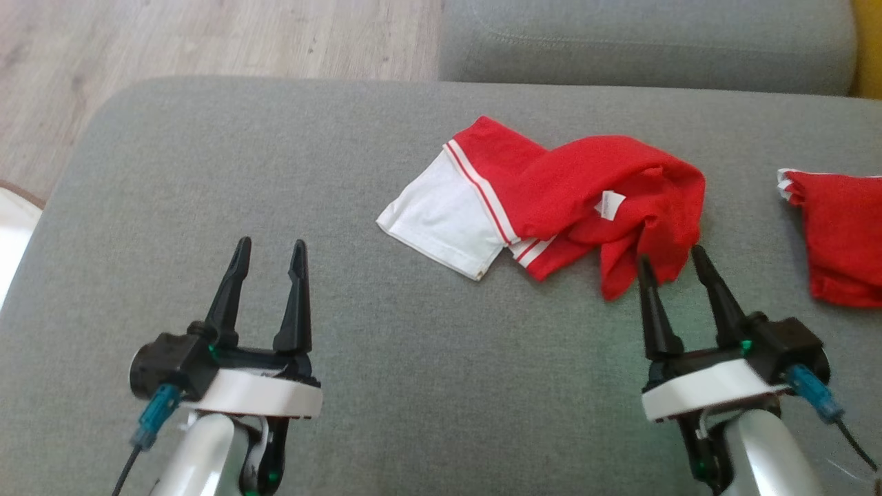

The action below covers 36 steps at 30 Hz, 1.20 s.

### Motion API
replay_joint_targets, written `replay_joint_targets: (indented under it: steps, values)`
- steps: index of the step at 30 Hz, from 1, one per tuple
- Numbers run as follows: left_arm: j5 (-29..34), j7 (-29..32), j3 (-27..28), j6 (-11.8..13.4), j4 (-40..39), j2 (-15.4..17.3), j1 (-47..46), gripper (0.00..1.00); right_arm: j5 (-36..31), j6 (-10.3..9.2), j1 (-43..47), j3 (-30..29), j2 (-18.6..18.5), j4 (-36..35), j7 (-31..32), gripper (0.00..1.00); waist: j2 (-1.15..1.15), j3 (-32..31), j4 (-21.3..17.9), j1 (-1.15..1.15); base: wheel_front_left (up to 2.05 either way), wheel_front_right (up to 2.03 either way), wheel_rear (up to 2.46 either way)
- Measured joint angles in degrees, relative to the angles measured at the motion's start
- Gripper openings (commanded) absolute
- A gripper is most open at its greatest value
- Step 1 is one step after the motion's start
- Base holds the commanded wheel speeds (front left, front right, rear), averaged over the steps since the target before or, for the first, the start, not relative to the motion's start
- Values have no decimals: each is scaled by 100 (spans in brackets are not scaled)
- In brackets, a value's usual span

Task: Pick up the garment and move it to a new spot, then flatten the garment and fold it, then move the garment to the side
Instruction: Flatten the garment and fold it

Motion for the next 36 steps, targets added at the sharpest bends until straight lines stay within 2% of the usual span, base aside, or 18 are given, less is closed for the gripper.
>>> replay_joint_targets:
  steps: [7, 14, 25, 31, 32, 33, 34, 36]
  values:
    - [286, 0, 265, -319, 37, -305, -14, 100, -435, 0, -525, 526, -24, 225, 10, 100, 0, 199, 134, 0, 0, 0, 0]
    - [431, 0, 319, -502, 147, -533, -376, 100, -528, 0, -1600, 1782, -531, 988, 538, 100, 0, 516, 461, 1, 0, 0, 0]
    - [423, 0, 141, -578, 305, -664, -597, 100, 439, 0, -2894, 3423, -1055, 2577, 1449, 100, 0, 925, 1074, 1, 0, 0, 0]
    - [266, 0, 103, -579, 296, -679, -699, 100, 801, 0, -3376, 3879, -1091, 3133, 1544, 100, 0, 1067, 1260, 1, 0, 0, 0]
    - [259, 0, 98, -579, 294, -679, -699, 100, 886, 0, -3443, 3939, -1087, 3195, 1546, 95, 0, 1080, 1270, 1, 0, 0, 0]
    - [259, 0, 94, -579, 294, -679, -699, 100, 979, 0, -3487, 3962, -1078, 3252, 1541, 38, 0, 1089, 1275, 1, 0, 0, 0]
    - [259, 0, 92, -579, 293, -679, -699, 100, 1059, 0, -3522, 3963, -1067, 3294, 1514, 0, 0, 1096, 1271, 0, 0, 0, 0]
    - [259, 0, 97, -579, 293, -680, -699, 100, 1121, 0, -3572, 3971, -1066, 3393, 1381, 0, 0, 1097, 1245, 1, 0, 0, 0]
